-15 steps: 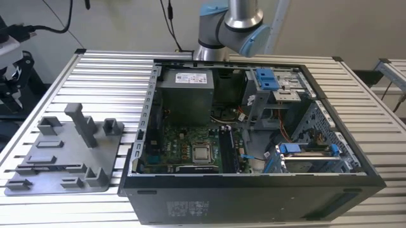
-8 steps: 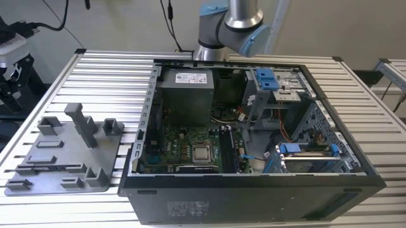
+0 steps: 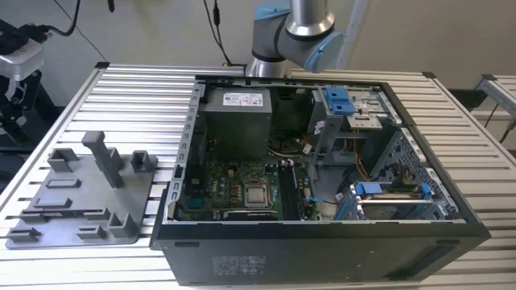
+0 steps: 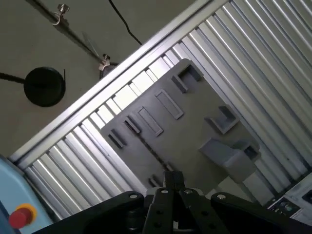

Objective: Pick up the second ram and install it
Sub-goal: 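Pick up the second ram and move it above second insertion slot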

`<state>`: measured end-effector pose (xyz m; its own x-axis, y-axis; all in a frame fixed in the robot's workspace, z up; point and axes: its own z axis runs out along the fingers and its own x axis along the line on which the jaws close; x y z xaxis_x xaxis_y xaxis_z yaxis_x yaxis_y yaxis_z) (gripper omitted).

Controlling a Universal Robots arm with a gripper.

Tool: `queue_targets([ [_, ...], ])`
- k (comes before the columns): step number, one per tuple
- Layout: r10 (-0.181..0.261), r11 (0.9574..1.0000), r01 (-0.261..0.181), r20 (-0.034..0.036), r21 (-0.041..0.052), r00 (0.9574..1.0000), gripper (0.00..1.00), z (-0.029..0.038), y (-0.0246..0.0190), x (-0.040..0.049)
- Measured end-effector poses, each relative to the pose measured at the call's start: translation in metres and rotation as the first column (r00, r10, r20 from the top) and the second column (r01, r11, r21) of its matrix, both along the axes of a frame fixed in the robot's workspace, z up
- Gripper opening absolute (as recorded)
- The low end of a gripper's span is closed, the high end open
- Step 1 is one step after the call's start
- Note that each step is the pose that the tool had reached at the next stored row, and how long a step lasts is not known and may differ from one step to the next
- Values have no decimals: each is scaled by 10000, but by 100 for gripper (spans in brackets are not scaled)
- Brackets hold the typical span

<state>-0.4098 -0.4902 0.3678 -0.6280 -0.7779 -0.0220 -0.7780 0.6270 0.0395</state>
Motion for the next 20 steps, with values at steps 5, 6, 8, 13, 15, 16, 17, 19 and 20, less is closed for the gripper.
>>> queue_targets([
  [5, 914, 9958, -914, -1, -1, 9958, 11, -14, 0, 0],
  [6, 1093, 9940, -1093, 0, 0, 9940, 11, -18, 0, 0],
  [8, 1450, 9894, -1450, 0, 0, 9894, 11, -24, 0, 0],
  [13, 2342, 9722, -2342, 0, 0, 9722, 11, -45, 0, 0],
  [15, 2702, 9628, -2702, 0, 0, 9628, 11, -54, 0, 0],
  [16, 2873, 9578, -2873, 1, 0, 9578, 11, -59, 0, 0],
  [17, 3046, 9525, -3046, 1, 1, 9525, 11, -63, 0, 0],
  [19, 3387, 9409, -3387, 2, 0, 9409, 11, -71, 0, 0],
  [20, 3556, 9347, -3556, 3, 0, 9347, 11, -75, 0, 0],
])
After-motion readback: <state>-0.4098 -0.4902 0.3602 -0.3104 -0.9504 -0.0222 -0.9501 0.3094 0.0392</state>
